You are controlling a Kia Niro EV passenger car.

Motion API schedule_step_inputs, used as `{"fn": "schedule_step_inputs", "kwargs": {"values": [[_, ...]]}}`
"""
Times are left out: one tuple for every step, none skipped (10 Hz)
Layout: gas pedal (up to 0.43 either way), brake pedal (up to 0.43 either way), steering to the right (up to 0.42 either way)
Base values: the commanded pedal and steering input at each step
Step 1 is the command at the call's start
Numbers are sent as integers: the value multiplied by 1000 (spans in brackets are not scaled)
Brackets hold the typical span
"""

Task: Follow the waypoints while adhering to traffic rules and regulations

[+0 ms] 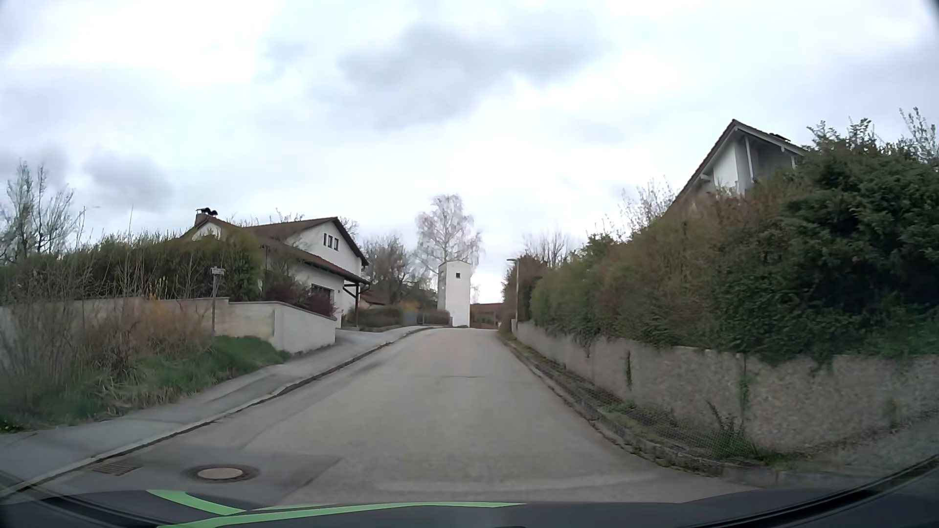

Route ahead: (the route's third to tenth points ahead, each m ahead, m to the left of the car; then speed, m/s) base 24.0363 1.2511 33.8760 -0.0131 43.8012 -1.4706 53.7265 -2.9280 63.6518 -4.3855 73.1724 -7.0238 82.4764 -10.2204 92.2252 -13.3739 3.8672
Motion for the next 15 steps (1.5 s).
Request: {"fn": "schedule_step_inputs", "kwargs": {"values": [[311, 0, -87], [311, 0, -65], [311, 0, -42], [339, 0, -22], [358, 0, -7], [358, 0, 3], [358, 0, 13], [358, 0, 15], [358, 0, 12], [358, 0, 12], [358, 0, 16], [358, 0, 19], [358, 0, 21], [358, 0, 24], [358, 0, 25]]}}
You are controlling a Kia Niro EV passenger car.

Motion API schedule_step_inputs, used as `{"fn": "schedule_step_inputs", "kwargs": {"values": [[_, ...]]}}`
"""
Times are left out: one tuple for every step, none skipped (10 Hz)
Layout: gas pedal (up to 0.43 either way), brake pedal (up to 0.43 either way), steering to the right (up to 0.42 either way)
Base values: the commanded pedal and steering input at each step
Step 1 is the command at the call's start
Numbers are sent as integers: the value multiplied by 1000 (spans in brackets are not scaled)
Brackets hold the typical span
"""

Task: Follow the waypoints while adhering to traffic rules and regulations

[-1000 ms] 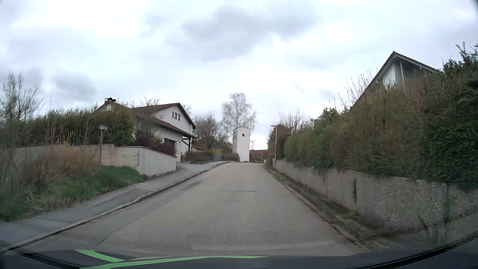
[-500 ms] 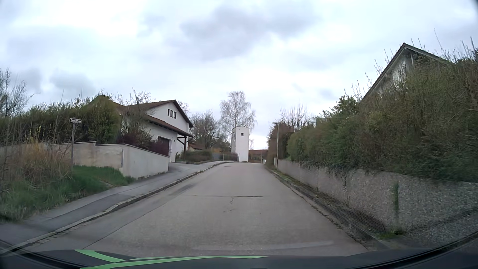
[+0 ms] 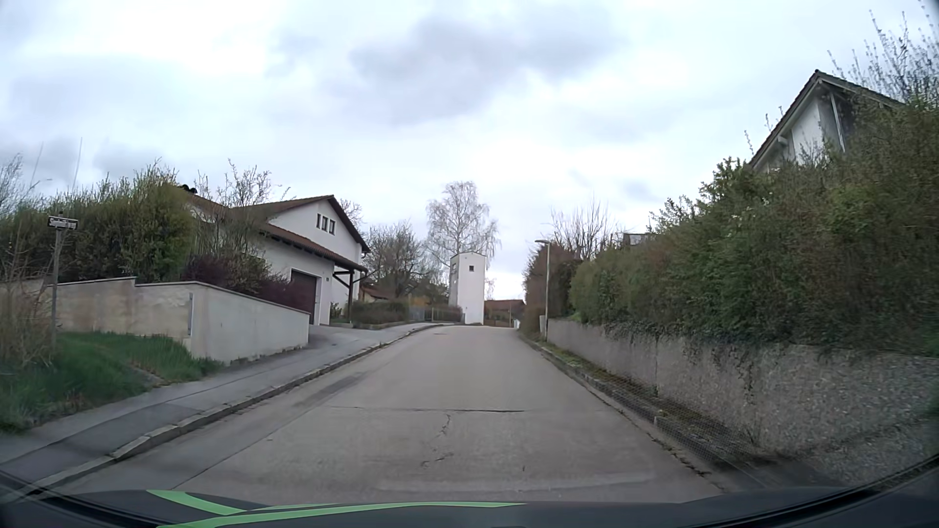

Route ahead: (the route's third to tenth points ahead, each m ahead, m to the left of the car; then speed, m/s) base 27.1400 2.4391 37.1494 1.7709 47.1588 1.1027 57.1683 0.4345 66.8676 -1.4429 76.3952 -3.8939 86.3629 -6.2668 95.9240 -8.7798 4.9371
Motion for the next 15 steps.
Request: {"fn": "schedule_step_inputs", "kwargs": {"values": [[358, 0, 28], [358, 0, 29], [358, 0, 29], [358, 0, 29], [358, 0, 27], [358, 0, 25], [370, 0, 23], [370, 0, 22], [370, 0, 17], [370, 0, 12], [370, 0, 9], [370, 0, 6], [370, 0, 3], [370, 0, 1], [370, 0, 0]]}}
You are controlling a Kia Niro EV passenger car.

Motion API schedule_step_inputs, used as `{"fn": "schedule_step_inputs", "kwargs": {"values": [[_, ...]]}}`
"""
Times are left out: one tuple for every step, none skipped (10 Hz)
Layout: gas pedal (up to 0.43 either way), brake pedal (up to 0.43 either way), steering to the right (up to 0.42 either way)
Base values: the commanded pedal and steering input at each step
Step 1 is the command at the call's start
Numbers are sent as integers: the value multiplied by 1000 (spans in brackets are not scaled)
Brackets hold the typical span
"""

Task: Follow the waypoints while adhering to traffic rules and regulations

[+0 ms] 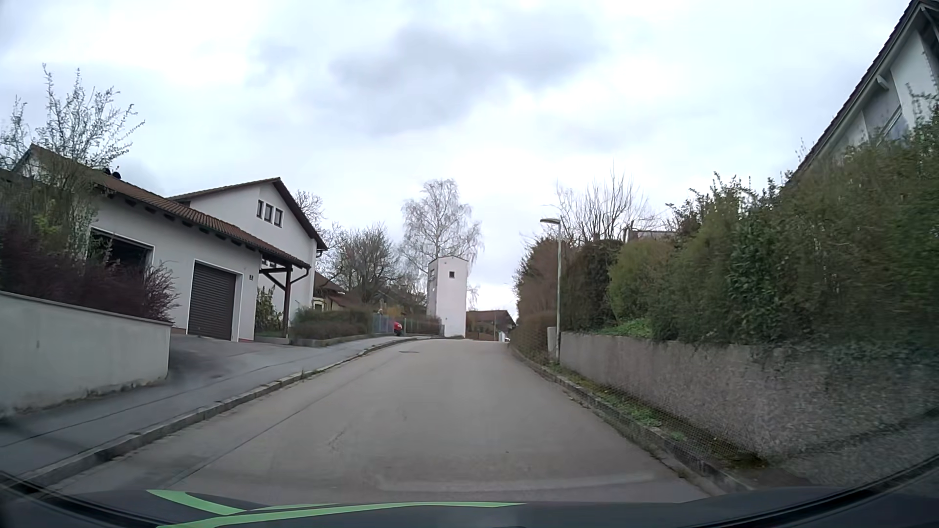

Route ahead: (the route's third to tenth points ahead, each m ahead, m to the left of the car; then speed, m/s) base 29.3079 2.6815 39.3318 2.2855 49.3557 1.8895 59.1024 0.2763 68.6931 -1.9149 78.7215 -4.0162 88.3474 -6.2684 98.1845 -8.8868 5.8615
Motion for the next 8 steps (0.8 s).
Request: {"fn": "schedule_step_inputs", "kwargs": {"values": [[370, 0, 0], [370, 0, 0], [370, 0, 0], [370, 0, 0], [370, 0, 0], [370, 0, 0], [370, 0, 0], [370, 0, 0]]}}
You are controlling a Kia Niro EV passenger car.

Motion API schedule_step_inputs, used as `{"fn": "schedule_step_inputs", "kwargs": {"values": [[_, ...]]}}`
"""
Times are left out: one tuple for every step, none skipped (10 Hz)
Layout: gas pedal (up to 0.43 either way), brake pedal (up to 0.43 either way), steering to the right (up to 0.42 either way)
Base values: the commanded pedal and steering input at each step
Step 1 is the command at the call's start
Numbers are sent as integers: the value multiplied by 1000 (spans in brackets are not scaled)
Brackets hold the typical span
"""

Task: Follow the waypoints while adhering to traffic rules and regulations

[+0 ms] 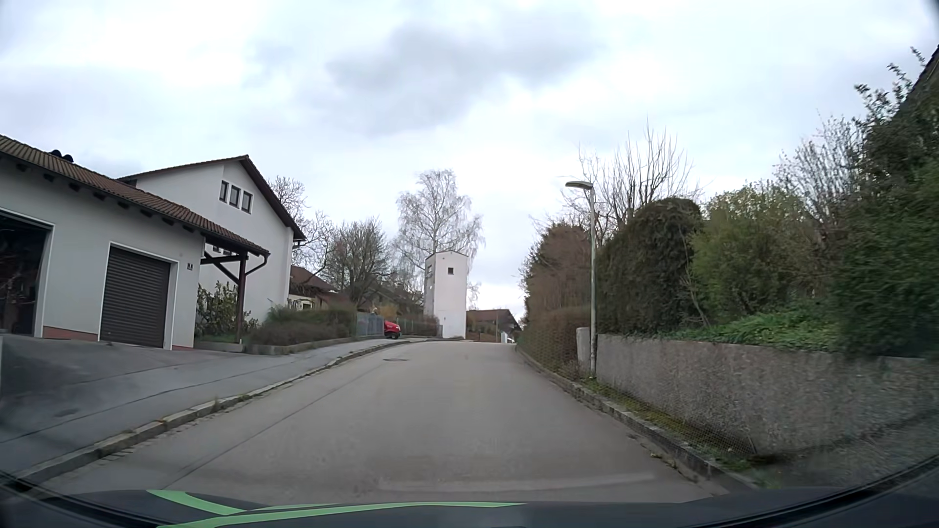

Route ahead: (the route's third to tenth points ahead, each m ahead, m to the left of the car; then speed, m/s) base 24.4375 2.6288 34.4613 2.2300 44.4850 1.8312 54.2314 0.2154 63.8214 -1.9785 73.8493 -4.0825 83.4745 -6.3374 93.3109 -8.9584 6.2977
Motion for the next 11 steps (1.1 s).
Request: {"fn": "schedule_step_inputs", "kwargs": {"values": [[370, 0, 0], [370, 0, 0], [358, 0, 0], [358, 0, 0], [358, 0, 0], [339, 0, 0], [331, 0, 0], [319, 0, 0], [319, 0, 0], [319, 0, 0], [319, 0, 0]]}}
